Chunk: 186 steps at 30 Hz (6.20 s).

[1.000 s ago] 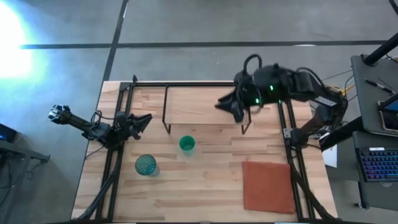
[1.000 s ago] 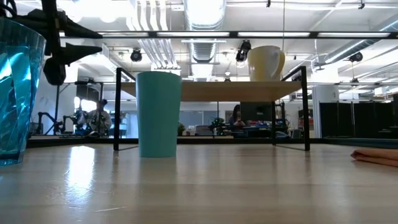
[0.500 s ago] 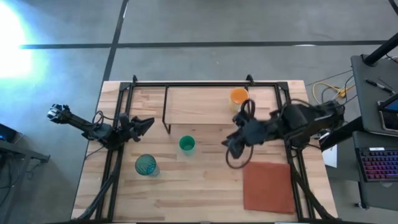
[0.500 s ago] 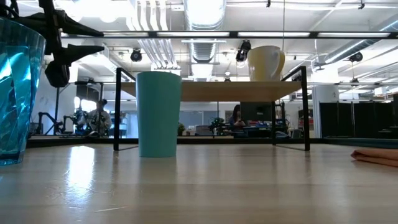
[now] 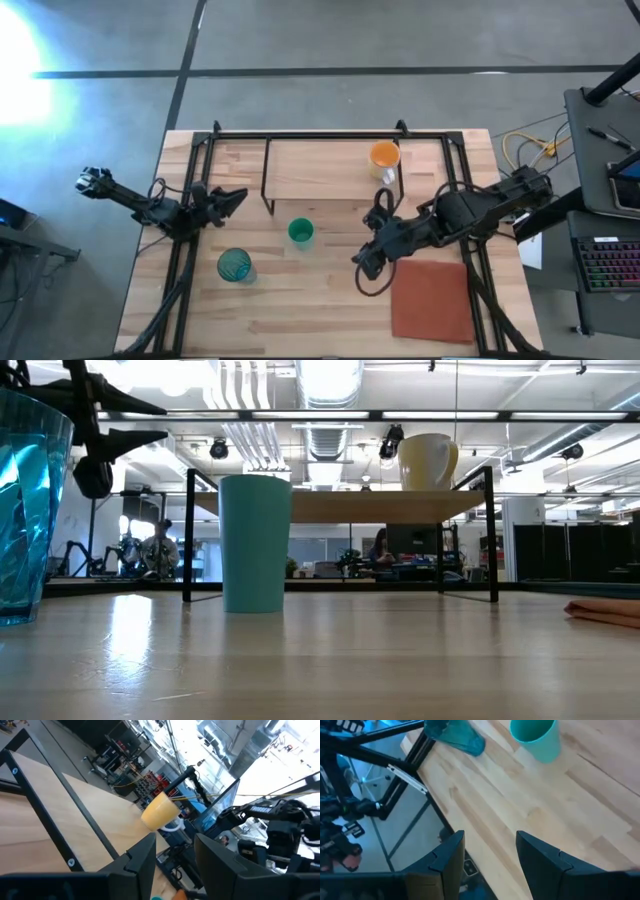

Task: Stack small to large cups/mugs on shelf
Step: Put the light blue cup on the shelf

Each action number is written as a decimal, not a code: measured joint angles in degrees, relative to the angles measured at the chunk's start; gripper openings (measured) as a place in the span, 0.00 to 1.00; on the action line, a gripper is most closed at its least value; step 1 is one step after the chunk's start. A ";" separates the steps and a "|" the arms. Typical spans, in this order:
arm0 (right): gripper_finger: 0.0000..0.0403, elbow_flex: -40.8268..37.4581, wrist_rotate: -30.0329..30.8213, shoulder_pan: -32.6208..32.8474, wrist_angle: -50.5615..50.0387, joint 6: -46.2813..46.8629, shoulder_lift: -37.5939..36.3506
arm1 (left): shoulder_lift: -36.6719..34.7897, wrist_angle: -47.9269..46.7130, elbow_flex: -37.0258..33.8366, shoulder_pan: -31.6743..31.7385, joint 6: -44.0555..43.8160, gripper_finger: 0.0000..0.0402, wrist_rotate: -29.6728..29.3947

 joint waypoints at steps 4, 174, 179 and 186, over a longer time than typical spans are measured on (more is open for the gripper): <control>0.42 0.10 -0.24 0.11 -0.07 -3.19 -0.03 | 0.05 1.26 0.00 0.00 0.01 0.30 -0.07; 0.14 33.68 -2.25 -33.18 -22.85 -67.35 26.45 | 7.23 -62.33 30.95 -6.10 -1.43 0.30 16.20; 0.19 35.97 -1.90 -33.20 -22.86 -67.44 26.45 | 7.23 -62.32 30.93 -6.09 -1.45 0.30 16.20; 0.23 35.92 -1.67 -33.55 -24.80 -67.42 25.59 | 7.23 -62.28 30.88 -6.09 -1.47 0.30 16.09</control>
